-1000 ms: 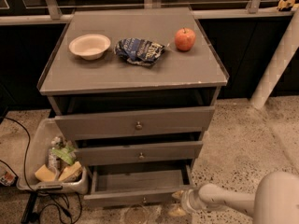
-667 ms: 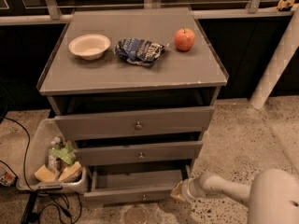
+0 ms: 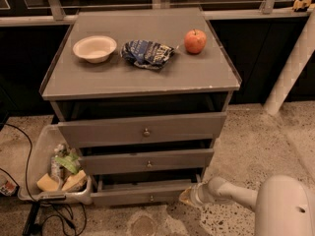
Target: Close bottom drawer
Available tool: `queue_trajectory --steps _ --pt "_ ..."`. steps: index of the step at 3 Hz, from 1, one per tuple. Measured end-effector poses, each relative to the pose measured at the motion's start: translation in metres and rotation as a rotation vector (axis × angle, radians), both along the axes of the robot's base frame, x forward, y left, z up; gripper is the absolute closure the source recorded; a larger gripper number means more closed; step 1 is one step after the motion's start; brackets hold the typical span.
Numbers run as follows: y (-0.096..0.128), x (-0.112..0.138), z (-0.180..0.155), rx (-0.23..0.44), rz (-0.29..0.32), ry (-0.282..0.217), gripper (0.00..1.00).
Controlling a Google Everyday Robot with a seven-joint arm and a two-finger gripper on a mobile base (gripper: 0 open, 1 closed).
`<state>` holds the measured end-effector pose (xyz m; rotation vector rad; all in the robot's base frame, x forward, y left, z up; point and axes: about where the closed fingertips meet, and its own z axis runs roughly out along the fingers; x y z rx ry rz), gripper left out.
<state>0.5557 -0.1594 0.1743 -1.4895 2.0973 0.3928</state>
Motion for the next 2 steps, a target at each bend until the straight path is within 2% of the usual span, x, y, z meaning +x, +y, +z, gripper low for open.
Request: queue_trajectory --steps 2 --pt "0.0 0.0 0.0 0.0 0.0 0.0 0.2"
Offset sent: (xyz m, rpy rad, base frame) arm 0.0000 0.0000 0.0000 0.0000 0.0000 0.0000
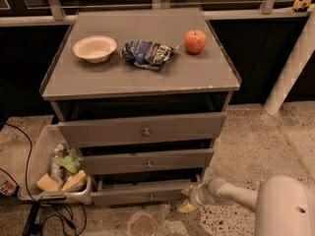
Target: Close bottom drawer
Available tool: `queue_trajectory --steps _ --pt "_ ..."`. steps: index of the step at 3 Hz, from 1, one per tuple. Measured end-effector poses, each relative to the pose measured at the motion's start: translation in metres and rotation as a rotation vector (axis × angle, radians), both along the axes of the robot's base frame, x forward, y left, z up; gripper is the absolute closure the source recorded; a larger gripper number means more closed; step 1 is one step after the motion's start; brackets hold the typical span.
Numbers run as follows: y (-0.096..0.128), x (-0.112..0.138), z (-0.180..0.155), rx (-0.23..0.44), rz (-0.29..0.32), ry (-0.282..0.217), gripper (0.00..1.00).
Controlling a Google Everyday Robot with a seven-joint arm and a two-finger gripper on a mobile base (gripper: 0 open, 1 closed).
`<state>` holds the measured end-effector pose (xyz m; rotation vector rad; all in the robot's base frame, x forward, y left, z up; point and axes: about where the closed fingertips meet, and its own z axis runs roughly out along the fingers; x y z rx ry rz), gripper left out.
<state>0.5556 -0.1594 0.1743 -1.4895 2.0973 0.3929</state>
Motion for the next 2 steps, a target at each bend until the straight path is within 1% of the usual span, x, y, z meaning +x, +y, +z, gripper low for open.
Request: queue_trajectory --steps 1,2 --pt "0.0001 0.0 0.0 0.0 0.0 0.0 0.0" --pt "0.0001 -0.0001 -0.0001 0.0 0.0 0.0 0.0"
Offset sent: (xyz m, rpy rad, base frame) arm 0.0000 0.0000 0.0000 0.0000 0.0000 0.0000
